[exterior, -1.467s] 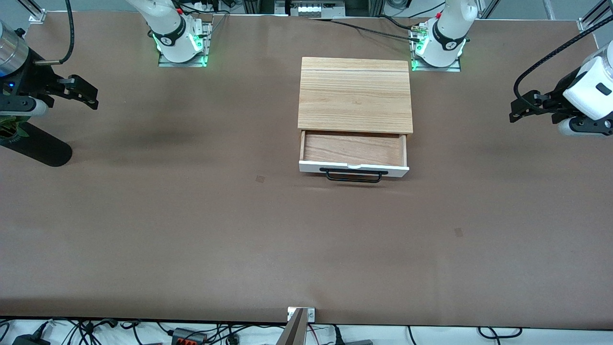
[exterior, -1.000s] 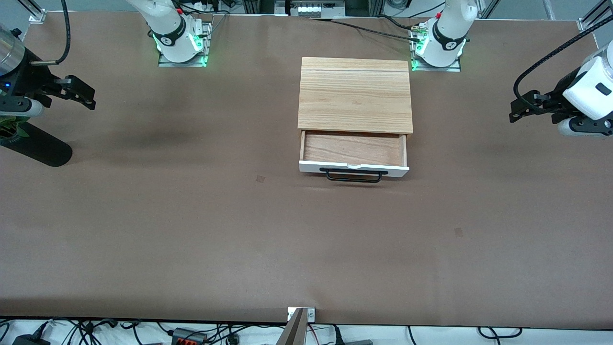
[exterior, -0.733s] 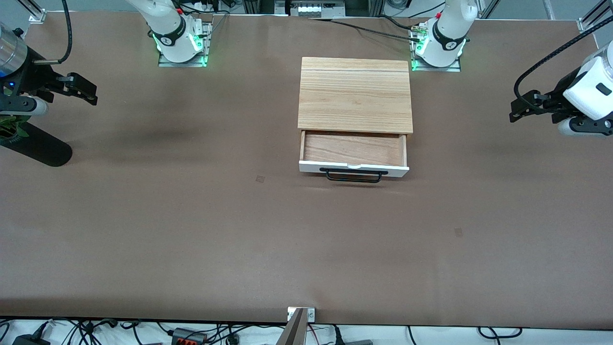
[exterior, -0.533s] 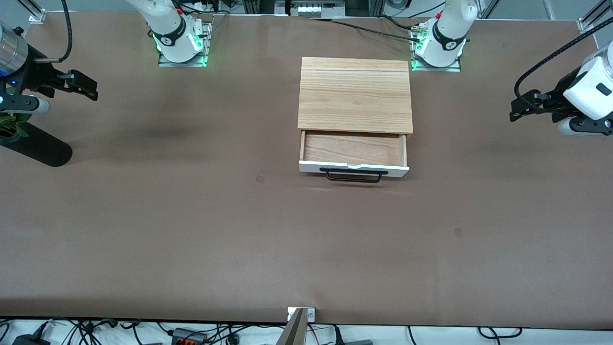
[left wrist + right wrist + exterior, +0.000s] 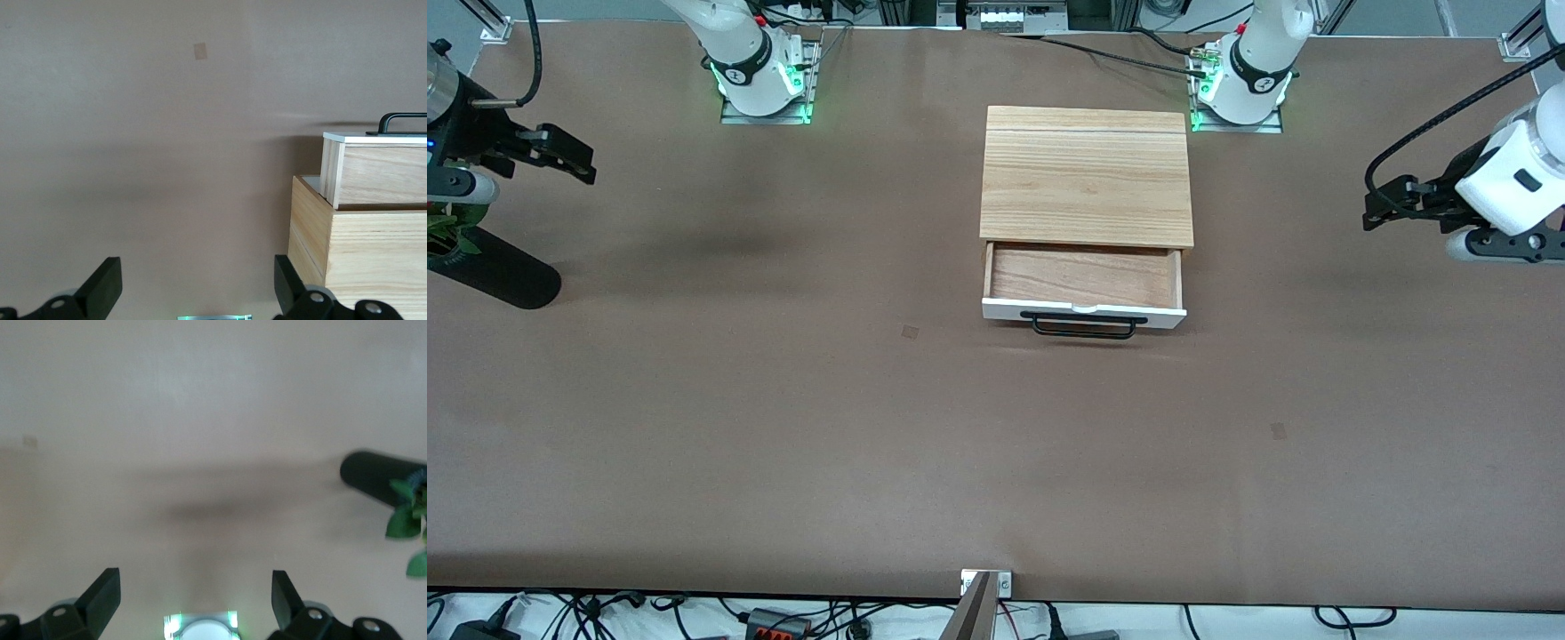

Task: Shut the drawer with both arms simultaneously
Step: 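Move the right gripper and the left gripper toward the drawer front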

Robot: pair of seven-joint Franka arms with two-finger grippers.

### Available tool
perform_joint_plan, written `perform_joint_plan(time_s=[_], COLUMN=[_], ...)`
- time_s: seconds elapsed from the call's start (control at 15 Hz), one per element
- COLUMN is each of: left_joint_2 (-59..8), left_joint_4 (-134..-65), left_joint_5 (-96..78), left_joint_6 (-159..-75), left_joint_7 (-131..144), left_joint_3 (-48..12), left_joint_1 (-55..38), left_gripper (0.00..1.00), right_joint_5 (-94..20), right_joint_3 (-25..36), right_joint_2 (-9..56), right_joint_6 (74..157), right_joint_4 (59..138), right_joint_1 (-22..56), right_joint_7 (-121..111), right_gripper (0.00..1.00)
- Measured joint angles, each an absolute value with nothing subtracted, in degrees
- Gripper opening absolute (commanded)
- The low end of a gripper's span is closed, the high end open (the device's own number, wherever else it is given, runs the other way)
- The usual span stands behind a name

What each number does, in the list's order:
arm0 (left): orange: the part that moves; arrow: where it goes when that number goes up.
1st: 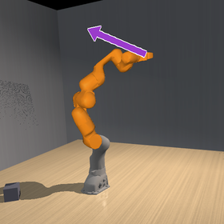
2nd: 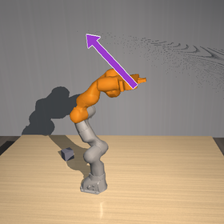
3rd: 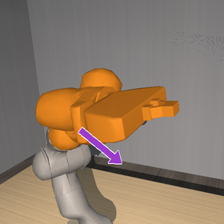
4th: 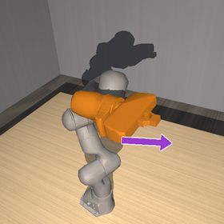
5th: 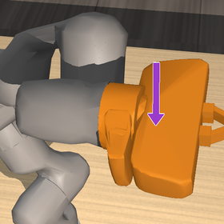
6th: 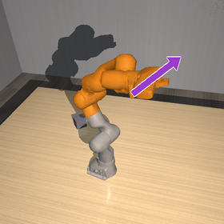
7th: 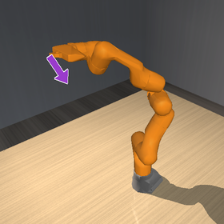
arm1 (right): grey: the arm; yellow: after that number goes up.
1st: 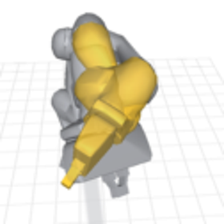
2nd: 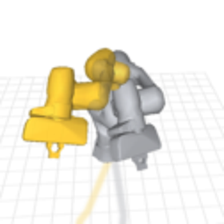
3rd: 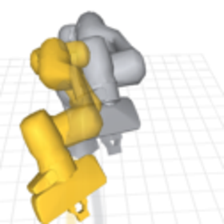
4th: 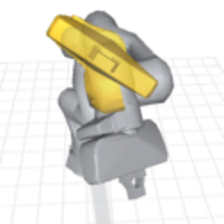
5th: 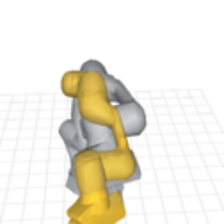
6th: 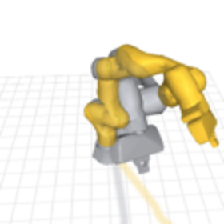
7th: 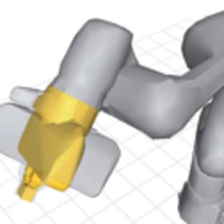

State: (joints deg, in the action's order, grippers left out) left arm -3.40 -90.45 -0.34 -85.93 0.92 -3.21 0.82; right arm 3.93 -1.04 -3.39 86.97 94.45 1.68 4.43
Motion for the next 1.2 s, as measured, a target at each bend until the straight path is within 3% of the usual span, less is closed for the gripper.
perform_joint_plan(time_s=[0.2,0.6,1.0,1.2], left_joint_2=[-6.0,-13.2,-19.0,-22.6], left_joint_4=[-90.3,-90.0,-89.9,-89.8], left_joint_5=[-0.4,-3.3,-12.3,-13.7], left_joint_6=[-86.6,-97.6,-110.0,-118.4], left_joint_7=[0.8,1.3,4.0,4.1], left_joint_3=[-3.4,-3.9,-4.0,-4.1], left_joint_1=[0.4,-4.2,-6.9,-9.4], left_gripper=[1.0,1.0,1.0,1.0], right_joint_5=[1.5,-2.4,-9.0,-16.1], right_joint_3=[-0.9,-1.0,-2.8,-3.0], right_joint_2=[-2.6,-1.3,10.8,18.0], right_joint_6=[90.6,97.8,104.3,119.5], right_joint_4=[94.4,94.6,94.3,94.4], right_joint_1=[1.6,1.7,10.0,17.4], right_joint_7=[4.5,4.3,4.2,6.5], right_gripper=[1.0,1.0,1.0,1.0])
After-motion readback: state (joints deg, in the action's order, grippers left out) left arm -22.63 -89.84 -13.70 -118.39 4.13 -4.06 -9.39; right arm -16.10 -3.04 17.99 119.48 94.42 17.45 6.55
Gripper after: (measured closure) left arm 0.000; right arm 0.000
